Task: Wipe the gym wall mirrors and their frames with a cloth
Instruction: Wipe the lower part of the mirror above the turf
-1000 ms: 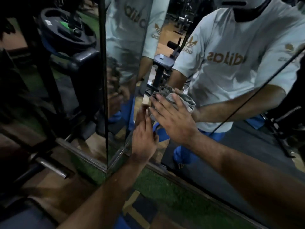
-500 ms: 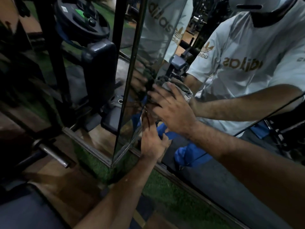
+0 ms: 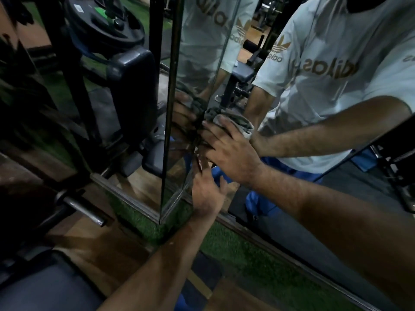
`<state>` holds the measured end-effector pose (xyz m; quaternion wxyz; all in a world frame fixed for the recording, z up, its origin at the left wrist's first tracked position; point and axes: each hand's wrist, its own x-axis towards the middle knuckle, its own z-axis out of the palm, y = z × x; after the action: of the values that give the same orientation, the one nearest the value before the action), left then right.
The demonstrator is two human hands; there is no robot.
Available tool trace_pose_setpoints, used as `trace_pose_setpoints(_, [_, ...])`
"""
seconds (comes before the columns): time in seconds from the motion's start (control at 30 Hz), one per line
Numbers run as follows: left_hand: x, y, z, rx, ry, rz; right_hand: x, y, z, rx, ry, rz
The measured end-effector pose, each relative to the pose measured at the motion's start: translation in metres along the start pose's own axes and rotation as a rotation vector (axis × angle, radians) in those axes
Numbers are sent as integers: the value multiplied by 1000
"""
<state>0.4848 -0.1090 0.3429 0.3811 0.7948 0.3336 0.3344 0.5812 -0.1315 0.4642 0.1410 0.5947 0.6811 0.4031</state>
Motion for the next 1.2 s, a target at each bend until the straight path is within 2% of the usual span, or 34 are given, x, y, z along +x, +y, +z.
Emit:
trace_pose_setpoints(0.1, [1, -11, -4, 31, -82, -46, -16, -11, 13, -59, -14, -41])
trace_pose_setpoints(0.17, [1, -24, -6, 87, -143, -120, -21, -25, 20, -46, -89, -77])
trace_pose_setpoints(0.23, [1, -32, -8, 100, -162, -115, -18, -32, 21, -8, -139, -75])
trace_pose_setpoints(0.4, [5, -32, -15, 41, -136, -74, -10, -20, 17, -28, -67, 26])
trace_pose_setpoints(0.5, [3, -35, -15, 59, -105, -56, -19, -38, 37, -89, -95, -34])
trace_pose_setpoints(0.6, [3, -47, -15, 137, -60, 50, -27, -59, 52, -40, -181, -73])
trace_pose_setpoints(0.73, [7, -50, -25, 211, -7, 213, -37, -54, 43, -30, -139, -33])
trace_pose_setpoints(0.83, [10, -39, -37, 145, -68, 200, -57, -45, 30, -73, -116, 50])
trace_pose_setpoints(0.93, [12, -39, -43, 172, -103, 227, -74, -59, 33, -157, -182, -12])
trace_pose_setpoints(1.03, [16, -41, -45, 228, -300, 15, -83, -80, 41, -108, -285, -32])
trace_pose_setpoints(1.2, [19, -31, -50, 218, -352, 141, -92, -54, 21, -27, -161, 85])
